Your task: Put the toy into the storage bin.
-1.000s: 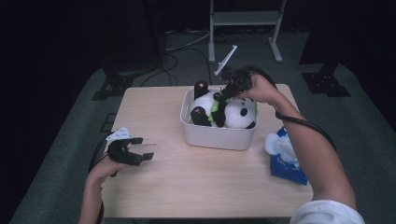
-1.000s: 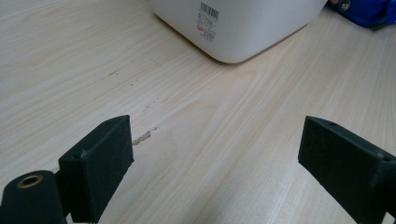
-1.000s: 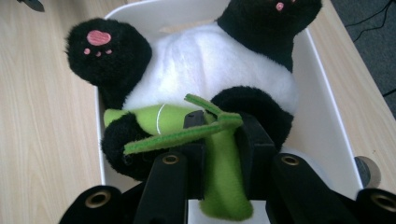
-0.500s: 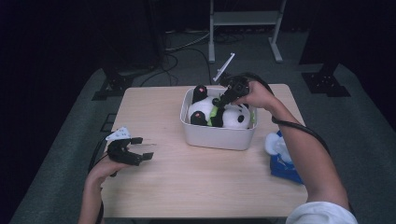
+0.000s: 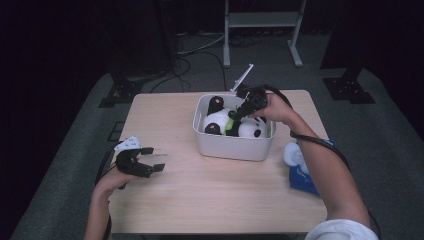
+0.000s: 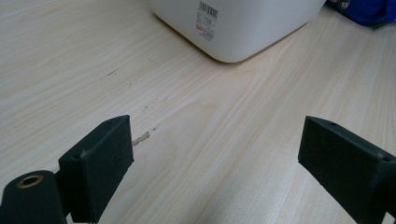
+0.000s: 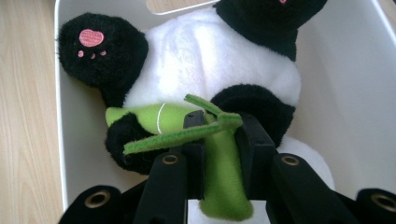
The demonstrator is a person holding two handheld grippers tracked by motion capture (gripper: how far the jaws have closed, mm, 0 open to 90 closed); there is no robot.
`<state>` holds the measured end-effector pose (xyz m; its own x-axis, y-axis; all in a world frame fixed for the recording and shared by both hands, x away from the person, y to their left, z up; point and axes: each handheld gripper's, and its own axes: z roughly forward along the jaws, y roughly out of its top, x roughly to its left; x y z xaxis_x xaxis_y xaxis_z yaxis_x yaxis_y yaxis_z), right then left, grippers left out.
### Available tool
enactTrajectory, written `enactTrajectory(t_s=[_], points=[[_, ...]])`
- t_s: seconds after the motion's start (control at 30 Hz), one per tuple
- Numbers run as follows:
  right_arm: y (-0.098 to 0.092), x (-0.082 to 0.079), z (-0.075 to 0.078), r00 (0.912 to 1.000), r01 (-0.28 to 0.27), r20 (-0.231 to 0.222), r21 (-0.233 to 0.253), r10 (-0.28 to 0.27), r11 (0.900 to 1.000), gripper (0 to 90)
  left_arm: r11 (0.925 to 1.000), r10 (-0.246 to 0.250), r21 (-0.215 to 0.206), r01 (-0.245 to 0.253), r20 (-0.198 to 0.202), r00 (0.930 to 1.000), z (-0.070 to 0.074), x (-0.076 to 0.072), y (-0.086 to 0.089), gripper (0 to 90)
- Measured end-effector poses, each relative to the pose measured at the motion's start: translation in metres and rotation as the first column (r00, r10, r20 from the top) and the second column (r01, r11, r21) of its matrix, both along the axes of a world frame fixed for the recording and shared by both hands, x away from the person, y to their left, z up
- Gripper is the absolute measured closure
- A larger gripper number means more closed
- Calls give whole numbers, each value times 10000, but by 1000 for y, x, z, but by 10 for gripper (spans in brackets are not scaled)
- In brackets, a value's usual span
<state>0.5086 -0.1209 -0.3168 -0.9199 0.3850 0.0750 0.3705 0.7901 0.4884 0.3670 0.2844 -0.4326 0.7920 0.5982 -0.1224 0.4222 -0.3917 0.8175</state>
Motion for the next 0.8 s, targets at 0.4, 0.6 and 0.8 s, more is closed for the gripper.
enactTrajectory(t_s=[0.4, 0.6, 0.8], points=[[3, 2, -15, 9996, 62, -264, 35, -61, 10000, 698, 10000, -70, 71, 70, -63, 10000, -2, 0, -2, 90], [-1, 1, -8, 9995, 130, -278, 325, -121, 9994, 620, 9999, -113, 68, 113, -57, 9999, -1, 0, -3, 90], [-9, -2, -2, 9993, 275, -271, 764, -255, 9967, 554, 9998, -149, 97, 150, -95, 9998, -2, 0, -5, 90]])
